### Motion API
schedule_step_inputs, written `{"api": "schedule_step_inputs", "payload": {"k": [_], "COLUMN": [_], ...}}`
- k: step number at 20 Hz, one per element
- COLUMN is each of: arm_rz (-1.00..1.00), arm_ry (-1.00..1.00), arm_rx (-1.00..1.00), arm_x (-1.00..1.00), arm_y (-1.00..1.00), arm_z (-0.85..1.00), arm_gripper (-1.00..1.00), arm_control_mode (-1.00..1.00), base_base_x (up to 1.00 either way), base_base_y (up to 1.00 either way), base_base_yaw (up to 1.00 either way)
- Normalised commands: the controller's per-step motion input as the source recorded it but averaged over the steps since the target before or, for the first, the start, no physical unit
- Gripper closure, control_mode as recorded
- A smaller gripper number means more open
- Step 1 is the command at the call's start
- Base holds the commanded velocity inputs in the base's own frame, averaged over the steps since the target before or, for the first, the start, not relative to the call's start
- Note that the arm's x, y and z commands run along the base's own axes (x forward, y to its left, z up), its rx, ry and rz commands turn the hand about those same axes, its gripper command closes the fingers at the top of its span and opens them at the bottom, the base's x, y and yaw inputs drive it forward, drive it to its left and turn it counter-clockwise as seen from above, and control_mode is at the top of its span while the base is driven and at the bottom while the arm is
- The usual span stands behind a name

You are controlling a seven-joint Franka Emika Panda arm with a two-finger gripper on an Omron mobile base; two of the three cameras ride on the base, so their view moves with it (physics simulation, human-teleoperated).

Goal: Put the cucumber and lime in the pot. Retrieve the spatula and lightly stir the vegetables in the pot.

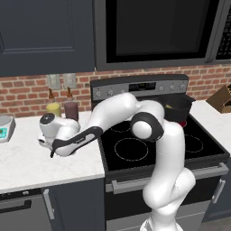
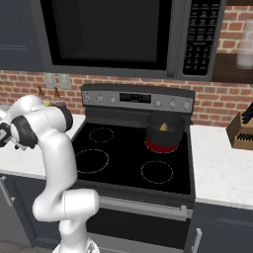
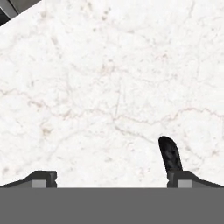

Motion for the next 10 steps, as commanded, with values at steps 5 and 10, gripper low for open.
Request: {"api": "schedule_step_inputs", "payload": {"k": [5,10], "arm_rz": [0.00,0.00], "arm_ry": [0.00,0.00], "arm_rx": [0.00,0.00], "arm_x": [0.03,0.04], "arm_y": [0.29,0.26], "arm_z": [0.00,-0.10], "arm_gripper": [-1.00,-1.00], "arm_control_mode": [-1.00,-1.00], "base_base_x": [0.00,0.00], "base_base_y": [0.00,0.00], "base_base_yaw": [0.00,0.00]}}
